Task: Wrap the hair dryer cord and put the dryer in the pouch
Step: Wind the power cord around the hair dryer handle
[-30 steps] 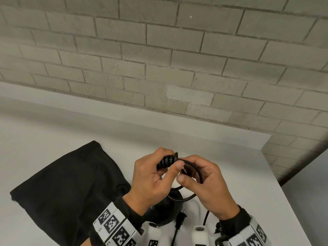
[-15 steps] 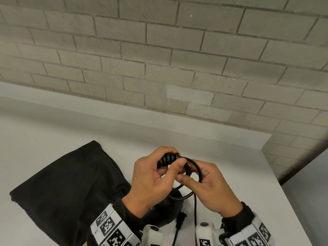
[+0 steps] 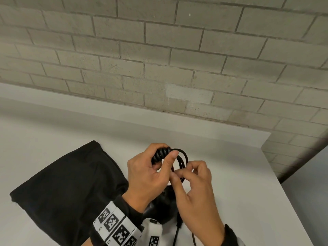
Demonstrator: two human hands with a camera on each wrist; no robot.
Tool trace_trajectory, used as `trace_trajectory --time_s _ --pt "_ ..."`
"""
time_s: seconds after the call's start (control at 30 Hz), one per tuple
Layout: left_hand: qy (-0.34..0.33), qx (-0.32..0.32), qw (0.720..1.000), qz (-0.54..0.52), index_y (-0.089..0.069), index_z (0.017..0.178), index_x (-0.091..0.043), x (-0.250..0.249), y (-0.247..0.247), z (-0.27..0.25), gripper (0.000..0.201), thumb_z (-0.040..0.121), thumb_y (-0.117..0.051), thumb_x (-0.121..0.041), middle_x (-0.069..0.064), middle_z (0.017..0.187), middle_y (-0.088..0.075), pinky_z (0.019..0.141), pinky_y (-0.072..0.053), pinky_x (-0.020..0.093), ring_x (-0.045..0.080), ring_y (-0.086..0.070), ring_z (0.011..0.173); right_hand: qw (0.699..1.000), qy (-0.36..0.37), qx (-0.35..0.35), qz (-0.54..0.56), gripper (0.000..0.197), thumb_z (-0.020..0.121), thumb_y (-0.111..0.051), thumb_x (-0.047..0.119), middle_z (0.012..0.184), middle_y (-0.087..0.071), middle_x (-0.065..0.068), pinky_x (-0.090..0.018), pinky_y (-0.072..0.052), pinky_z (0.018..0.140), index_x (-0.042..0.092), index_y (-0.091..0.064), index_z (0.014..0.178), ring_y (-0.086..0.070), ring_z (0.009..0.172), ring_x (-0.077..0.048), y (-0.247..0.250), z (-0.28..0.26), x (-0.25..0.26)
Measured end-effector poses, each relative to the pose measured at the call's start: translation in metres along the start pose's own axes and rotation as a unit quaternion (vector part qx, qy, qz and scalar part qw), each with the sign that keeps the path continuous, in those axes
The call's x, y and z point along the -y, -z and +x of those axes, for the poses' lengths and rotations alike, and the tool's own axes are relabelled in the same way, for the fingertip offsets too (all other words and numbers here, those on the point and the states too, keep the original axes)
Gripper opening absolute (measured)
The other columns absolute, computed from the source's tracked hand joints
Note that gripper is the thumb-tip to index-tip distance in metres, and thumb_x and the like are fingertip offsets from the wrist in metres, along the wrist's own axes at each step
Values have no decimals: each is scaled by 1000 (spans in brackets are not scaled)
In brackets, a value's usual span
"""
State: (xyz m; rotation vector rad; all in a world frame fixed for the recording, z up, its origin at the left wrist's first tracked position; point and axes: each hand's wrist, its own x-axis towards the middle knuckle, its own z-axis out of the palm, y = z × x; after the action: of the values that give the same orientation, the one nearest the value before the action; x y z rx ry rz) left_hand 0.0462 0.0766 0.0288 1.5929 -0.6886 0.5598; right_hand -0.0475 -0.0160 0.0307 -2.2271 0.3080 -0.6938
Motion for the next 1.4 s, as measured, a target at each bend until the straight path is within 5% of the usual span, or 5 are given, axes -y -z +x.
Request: trace_trajectory --time_s 0.2,0.6,0.87,1.2,1.4 --pt "-41 -14 999 14 -67 89 -17 8 1 7 41 93 -56 -56 -15 60 -58 45 -45 21 0 -51 46 904 -185 167 348 48 95 -51 51 71 -52 3 -28 -40 74 18 -51 60 -46 71 -12 39 5 28" --pt "-37 1 999 26 -68 89 -17 13 -3 6 43 91 -59 -58 -8 65 -65 47 -52 31 9 -60 51 940 -138 191 246 35 82 -78 30 43 -52 9 -11 -37 55 20 -63 52 -46 44 2 68 -15 -5" --pt "27 -30 999 18 -68 90 -17 22 0 18 45 88 -59 -60 -4 66 -64 52 -53 36 17 -59 53 878 -54 188 437 22 77 -83 24 88 -73 -17 -36 -45 105 20 -62 75 -60 115 -40 52 -49 -63" --pt "39 -19 999 9 -68 90 -16 23 1 19 31 87 -64 -46 -6 68 -62 49 -49 33 19 -53 50 905 -204 129 349 47 63 -90 37 54 -45 -16 -19 -25 45 1 -60 65 -33 46 -18 102 -84 -131" --pt "22 0 1000 11 -68 91 -16 20 -1 15 45 89 -58 -61 -2 62 -62 48 -49 32 14 -52 46 917 -82 -1 390 65 83 -19 -28 41 -46 3 -46 -39 78 19 -54 57 -52 40 2 74 -71 -110"
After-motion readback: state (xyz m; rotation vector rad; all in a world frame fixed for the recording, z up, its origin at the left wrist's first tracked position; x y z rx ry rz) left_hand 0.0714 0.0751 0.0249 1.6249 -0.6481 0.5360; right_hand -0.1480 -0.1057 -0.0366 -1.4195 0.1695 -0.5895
